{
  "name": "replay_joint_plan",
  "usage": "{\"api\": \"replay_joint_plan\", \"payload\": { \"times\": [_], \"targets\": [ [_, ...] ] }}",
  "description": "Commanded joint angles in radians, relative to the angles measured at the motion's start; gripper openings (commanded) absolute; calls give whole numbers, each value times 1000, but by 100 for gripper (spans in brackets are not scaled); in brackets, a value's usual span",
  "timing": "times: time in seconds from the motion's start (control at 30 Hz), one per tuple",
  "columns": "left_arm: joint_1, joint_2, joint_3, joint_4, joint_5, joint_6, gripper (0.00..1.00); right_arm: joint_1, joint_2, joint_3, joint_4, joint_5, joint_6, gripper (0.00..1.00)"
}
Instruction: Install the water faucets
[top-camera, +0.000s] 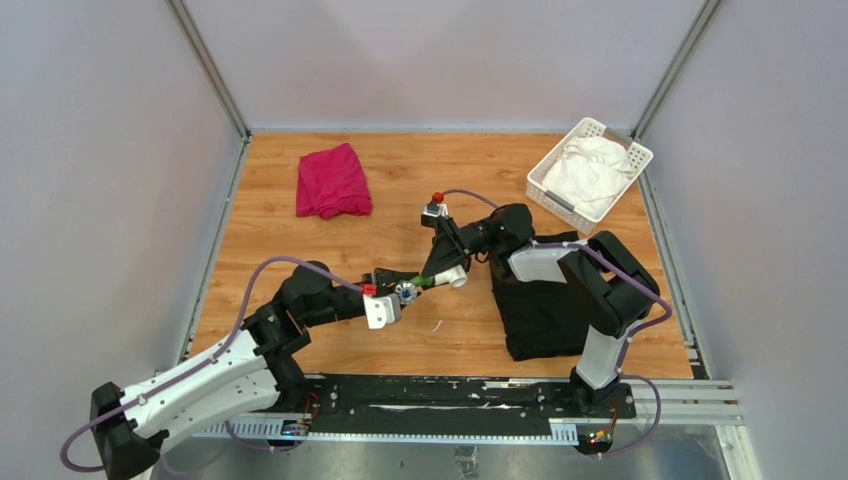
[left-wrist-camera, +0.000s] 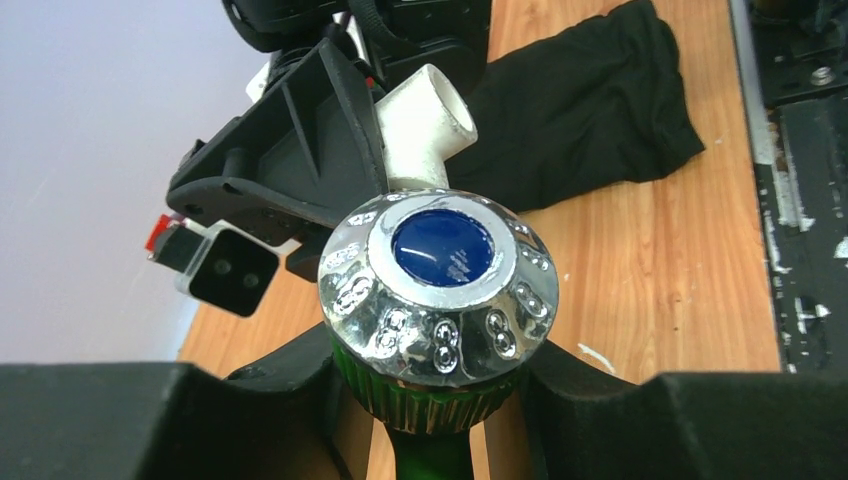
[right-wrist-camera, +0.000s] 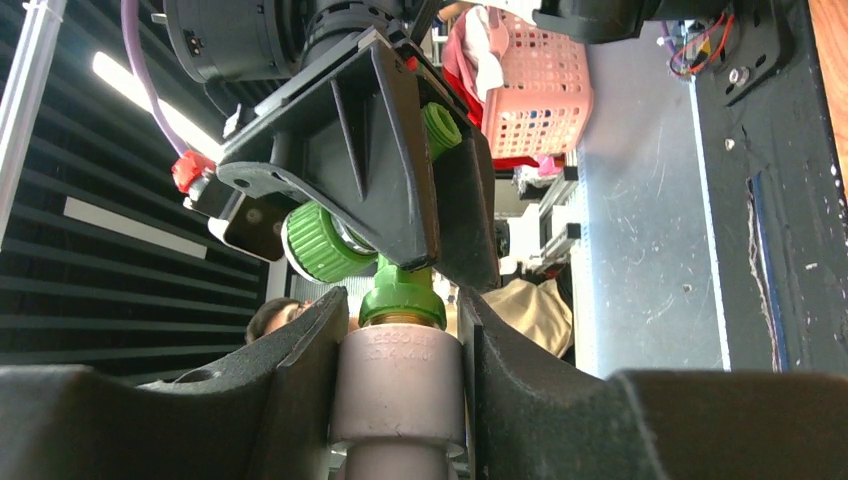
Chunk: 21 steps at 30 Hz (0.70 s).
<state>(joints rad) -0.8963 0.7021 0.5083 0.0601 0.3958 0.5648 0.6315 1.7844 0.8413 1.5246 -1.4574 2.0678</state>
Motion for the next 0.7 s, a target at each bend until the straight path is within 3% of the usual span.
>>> {"api": "replay_joint_plan", "payload": {
  "times": [0.0,0.13,0.2,0.47,0.67],
  "targets": [
    [-22,39,-5,-45,-25,130,0,125,-71,24,71,302,26,0],
    [-43,80,113,-312,-88,332,0,126,-73,33,71,290,59,0],
    [-58,82,138,-365,-122,391,0,126,-67,34,71,284,77,0],
    [-112,86,156,-437,-221,546,0,127,-63,34,71,279,122,0],
    [-283,150,122,-423,-477,731,0,128,-70,20,71,253,152,0]
  ]
}}
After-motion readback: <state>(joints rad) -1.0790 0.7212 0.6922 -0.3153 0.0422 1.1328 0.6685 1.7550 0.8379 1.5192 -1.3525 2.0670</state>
